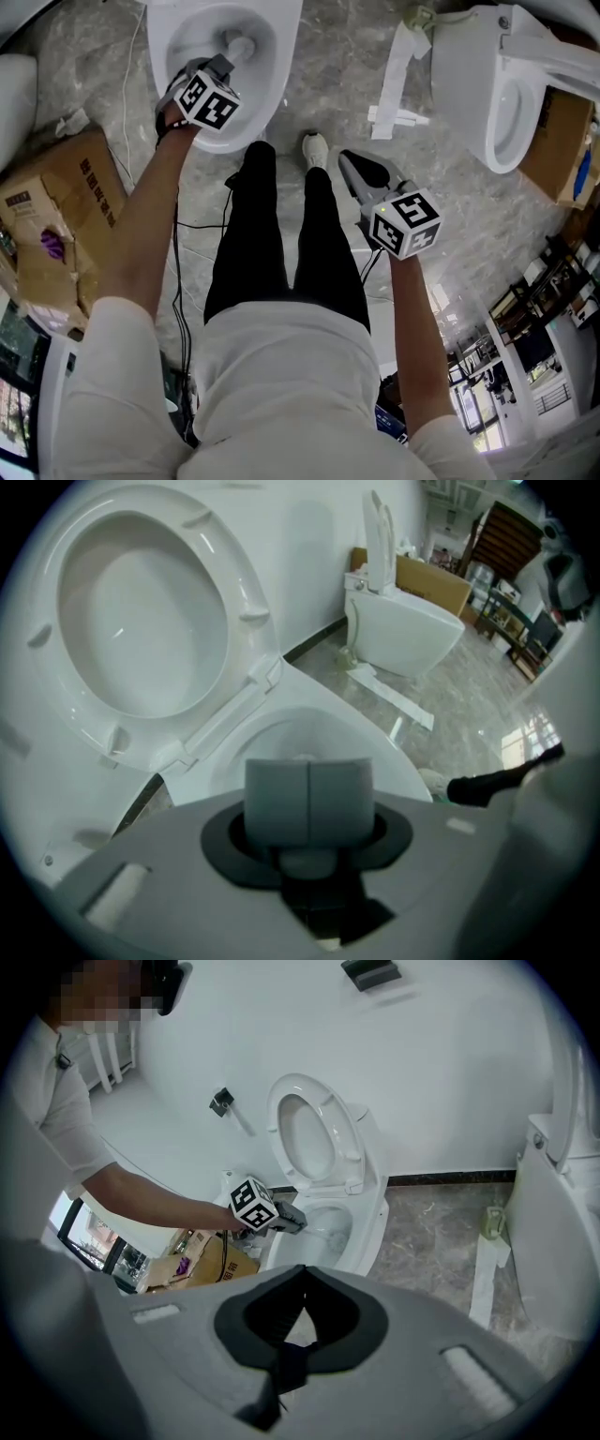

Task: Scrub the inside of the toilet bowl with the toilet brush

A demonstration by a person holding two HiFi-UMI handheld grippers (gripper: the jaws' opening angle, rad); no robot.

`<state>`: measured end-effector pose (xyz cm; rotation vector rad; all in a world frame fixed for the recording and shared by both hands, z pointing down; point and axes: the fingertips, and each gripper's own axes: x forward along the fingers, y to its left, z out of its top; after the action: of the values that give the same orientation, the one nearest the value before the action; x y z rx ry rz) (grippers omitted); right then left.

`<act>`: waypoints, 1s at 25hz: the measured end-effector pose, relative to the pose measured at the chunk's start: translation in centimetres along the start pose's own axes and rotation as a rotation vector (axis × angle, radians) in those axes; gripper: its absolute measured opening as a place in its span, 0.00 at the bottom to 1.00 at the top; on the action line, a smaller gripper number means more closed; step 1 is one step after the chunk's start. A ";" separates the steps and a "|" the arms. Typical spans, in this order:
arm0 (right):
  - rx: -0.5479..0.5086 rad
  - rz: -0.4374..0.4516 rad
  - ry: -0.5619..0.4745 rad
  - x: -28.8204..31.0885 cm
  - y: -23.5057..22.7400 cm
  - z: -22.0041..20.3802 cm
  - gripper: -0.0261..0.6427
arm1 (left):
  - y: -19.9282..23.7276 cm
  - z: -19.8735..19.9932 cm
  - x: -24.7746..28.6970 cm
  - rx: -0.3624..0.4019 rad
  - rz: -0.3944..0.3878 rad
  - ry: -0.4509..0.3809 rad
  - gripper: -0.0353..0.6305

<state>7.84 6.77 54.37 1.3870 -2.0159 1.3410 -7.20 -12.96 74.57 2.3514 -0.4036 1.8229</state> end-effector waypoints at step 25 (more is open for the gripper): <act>-0.051 0.041 0.037 1.6 0.0 2.2 0.04 | 10.6 -3.9 -3.7 -0.276 0.142 0.003 0.28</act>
<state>7.60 4.07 54.49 1.2962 -2.0509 1.3128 -14.81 -21.53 71.41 2.1807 -0.7852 1.6996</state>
